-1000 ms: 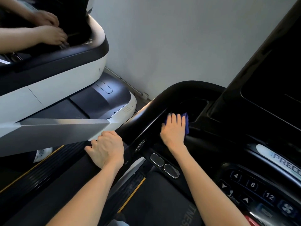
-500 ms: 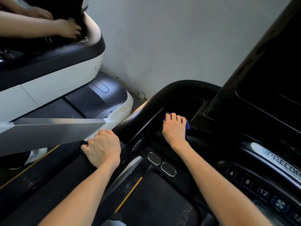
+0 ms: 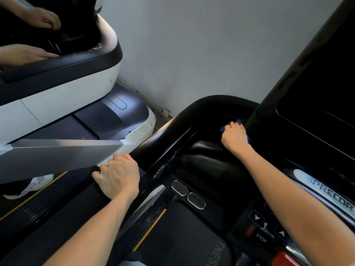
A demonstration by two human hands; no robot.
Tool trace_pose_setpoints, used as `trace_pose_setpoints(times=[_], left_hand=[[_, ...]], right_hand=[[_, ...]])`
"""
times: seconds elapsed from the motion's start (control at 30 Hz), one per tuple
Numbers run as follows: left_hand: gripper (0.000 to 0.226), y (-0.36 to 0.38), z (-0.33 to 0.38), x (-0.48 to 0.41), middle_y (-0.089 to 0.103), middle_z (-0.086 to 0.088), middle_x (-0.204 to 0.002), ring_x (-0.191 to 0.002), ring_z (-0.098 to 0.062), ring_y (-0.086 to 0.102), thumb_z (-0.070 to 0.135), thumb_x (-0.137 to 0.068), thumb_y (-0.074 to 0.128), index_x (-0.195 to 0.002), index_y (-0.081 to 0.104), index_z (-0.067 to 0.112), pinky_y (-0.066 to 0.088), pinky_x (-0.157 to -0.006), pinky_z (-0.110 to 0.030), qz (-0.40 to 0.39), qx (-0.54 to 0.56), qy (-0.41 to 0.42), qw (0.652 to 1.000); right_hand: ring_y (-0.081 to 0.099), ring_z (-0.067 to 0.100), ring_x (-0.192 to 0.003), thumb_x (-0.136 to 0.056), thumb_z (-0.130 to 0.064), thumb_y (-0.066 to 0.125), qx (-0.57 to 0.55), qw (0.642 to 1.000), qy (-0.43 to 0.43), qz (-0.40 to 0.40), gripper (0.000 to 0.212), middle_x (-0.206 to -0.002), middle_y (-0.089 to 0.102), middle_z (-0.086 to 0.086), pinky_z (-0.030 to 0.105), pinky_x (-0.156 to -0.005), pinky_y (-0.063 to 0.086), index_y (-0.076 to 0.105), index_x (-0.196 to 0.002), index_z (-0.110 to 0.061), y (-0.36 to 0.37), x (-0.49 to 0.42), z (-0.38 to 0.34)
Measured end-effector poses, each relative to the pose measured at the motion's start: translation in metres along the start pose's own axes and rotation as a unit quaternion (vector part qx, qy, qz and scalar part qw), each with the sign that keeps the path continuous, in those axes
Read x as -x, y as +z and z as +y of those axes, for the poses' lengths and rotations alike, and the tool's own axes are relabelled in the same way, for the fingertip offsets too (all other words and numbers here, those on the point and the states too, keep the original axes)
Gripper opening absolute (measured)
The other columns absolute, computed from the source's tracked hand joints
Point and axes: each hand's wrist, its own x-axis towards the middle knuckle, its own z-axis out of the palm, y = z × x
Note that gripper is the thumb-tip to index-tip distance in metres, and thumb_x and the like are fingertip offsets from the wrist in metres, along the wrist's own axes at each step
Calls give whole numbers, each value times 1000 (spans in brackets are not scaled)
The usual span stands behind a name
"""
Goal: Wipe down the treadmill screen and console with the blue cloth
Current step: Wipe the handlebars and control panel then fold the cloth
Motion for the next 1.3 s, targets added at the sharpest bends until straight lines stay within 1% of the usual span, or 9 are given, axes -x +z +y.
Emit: trace_pose_setpoints(times=[0.17,0.37,0.53,0.77,0.93,1.0,1.17,1.23,1.3], left_hand=[[48,0,0,1,70,-15,-90,-91,-35,60,20,-97,22,-91,65,1,36,-82,-42,5,10,-2,1000],[37,-1,9,2,69,-17,-100,-102,-33,56,16,-97,22,-108,55,4,31,-88,-43,5,28,-74,997],[40,7,15,-9,66,-14,-111,-110,-34,52,20,-97,22,-112,58,7,27,-96,-46,4,14,-113,993],[44,8,15,-8,67,-13,-109,-107,-34,52,23,-97,21,-109,60,7,27,-97,-46,15,5,-114,993],[44,7,16,-8,68,-14,-102,-102,-35,54,24,-97,21,-106,61,6,29,-94,-47,19,10,-112,993],[43,8,16,-8,68,-14,-100,-101,-34,54,24,-97,22,-104,61,5,30,-92,-46,22,14,-108,994],[43,9,16,-8,68,-14,-99,-99,-34,54,23,-96,23,-103,61,5,31,-89,-45,21,18,-110,994],[43,9,16,-7,68,-14,-97,-98,-34,54,23,-96,23,-102,61,5,31,-88,-45,21,20,-110,993],[43,9,15,-8,68,-14,-97,-98,-33,54,24,-96,23,-103,61,6,31,-88,-45,25,18,-108,994]], right_hand=[[34,40,-127,-94,-12,35,22,999,43,-17,37,-138,40,17,45,-102,31,44,-128,0,7,42,-31],[36,33,-129,-93,-10,35,28,999,37,-10,40,-135,44,20,38,-110,27,49,-127,5,4,-1,-7],[35,32,-130,-94,-16,38,100,991,22,-84,39,-137,46,16,37,-108,25,51,-129,-4,-8,-28,-3],[37,26,-128,-92,-28,39,180,967,-44,-173,36,-129,54,9,38,-102,33,60,-117,-13,-30,-51,7],[56,24,-104,-90,-39,42,71,945,-126,-293,36,-112,66,4,35,-93,44,67,-111,-24,-33,-42,2],[54,24,-110,-91,-43,42,60,941,-138,-304,37,-119,63,1,38,-99,41,66,-114,-27,-31,-43,1],[34,23,-136,-96,-36,31,184,942,-77,-270,49,-145,42,5,41,-115,13,43,-139,-17,-14,-54,-6],[44,25,-129,-93,-39,36,165,940,-85,-285,48,-137,51,6,38,-111,27,49,-133,-17,-14,-52,-10],[59,25,-106,-88,-41,42,106,929,-100,-339,42,-111,65,7,35,-97,43,65,-112,-15,-17,-48,-14]])
